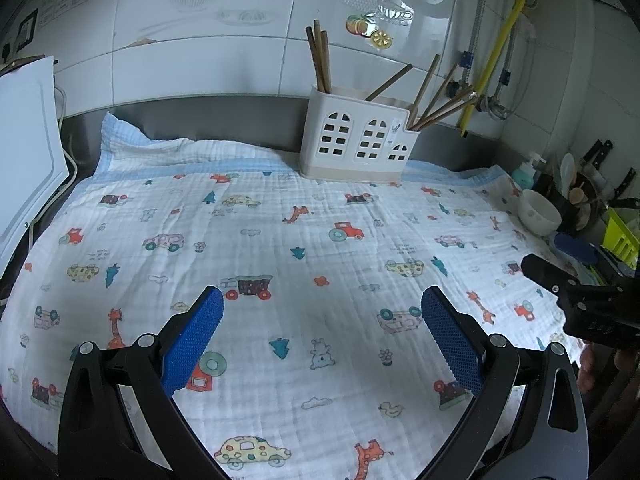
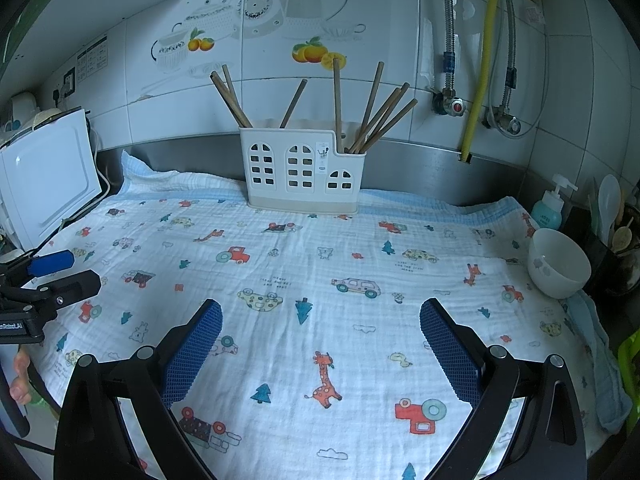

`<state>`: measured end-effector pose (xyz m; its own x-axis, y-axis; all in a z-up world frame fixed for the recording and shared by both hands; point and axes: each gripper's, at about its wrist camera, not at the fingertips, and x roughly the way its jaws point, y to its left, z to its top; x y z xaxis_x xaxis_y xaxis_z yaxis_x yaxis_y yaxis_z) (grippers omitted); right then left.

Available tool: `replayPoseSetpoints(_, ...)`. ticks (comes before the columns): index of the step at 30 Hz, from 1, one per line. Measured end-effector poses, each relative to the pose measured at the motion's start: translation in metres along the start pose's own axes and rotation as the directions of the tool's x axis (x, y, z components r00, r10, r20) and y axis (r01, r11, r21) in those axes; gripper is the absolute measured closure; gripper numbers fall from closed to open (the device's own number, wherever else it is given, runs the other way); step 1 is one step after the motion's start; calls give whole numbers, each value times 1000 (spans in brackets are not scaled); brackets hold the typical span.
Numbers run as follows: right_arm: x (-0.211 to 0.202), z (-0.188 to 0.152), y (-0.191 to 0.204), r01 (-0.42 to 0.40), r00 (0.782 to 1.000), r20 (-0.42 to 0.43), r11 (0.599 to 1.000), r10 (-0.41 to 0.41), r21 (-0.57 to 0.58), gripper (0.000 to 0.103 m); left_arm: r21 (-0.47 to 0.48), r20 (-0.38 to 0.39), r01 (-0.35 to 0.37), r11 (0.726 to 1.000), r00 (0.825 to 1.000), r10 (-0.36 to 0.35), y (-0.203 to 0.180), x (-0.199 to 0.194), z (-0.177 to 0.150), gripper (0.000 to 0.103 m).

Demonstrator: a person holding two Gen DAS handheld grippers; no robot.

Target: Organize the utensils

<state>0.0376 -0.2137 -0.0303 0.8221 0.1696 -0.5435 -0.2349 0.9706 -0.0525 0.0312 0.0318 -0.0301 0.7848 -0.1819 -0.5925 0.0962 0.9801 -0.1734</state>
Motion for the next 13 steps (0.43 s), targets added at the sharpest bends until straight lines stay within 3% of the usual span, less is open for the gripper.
replayPoseSetpoints(13,0,-1,0,-1,1000,-1,1000,1,1,7,7,-7,-13,1000,1000,13,0,1,1,5)
